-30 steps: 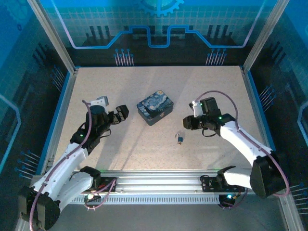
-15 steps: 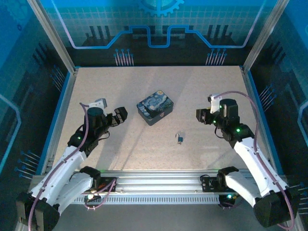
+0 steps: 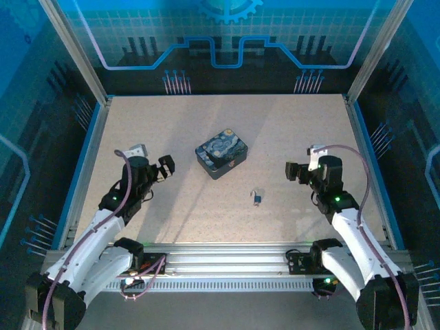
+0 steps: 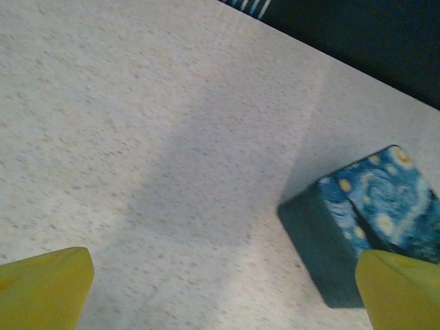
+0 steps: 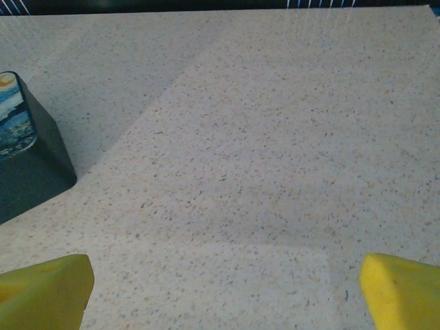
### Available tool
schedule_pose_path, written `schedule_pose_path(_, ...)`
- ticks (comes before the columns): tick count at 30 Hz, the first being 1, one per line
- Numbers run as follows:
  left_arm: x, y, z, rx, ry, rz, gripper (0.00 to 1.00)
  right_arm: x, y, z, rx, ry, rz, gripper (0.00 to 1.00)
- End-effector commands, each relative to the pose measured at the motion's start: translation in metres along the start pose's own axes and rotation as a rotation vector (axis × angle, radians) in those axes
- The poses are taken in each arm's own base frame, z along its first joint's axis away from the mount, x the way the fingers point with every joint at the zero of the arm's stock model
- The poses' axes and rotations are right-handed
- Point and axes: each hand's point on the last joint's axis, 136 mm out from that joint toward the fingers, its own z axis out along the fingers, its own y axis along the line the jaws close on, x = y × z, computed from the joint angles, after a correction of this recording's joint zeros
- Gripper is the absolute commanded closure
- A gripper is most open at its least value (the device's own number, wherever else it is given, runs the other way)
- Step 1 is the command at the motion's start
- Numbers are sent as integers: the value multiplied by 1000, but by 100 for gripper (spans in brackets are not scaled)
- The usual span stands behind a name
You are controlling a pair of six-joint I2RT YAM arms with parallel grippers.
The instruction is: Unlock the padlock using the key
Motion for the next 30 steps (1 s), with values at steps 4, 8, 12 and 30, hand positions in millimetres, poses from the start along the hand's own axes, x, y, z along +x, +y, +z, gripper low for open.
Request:
schedule_pose_path(4,-9,26,22,-130,-136,223,1,-9,-17,21,59,-130,-53,0)
schedule_pose_path(8,-6,39,37,-197,-130,345,1,-4,-23,37,71,-114,-55,0)
schedule_pose_path(12,-1,36,52,-161,-130,368,1,-1,-24,52,59,-129,-40,0)
schedule_pose_path(30,-9,24,95,17,-299,418,1,11,-9,101,-39,-178,-94,0)
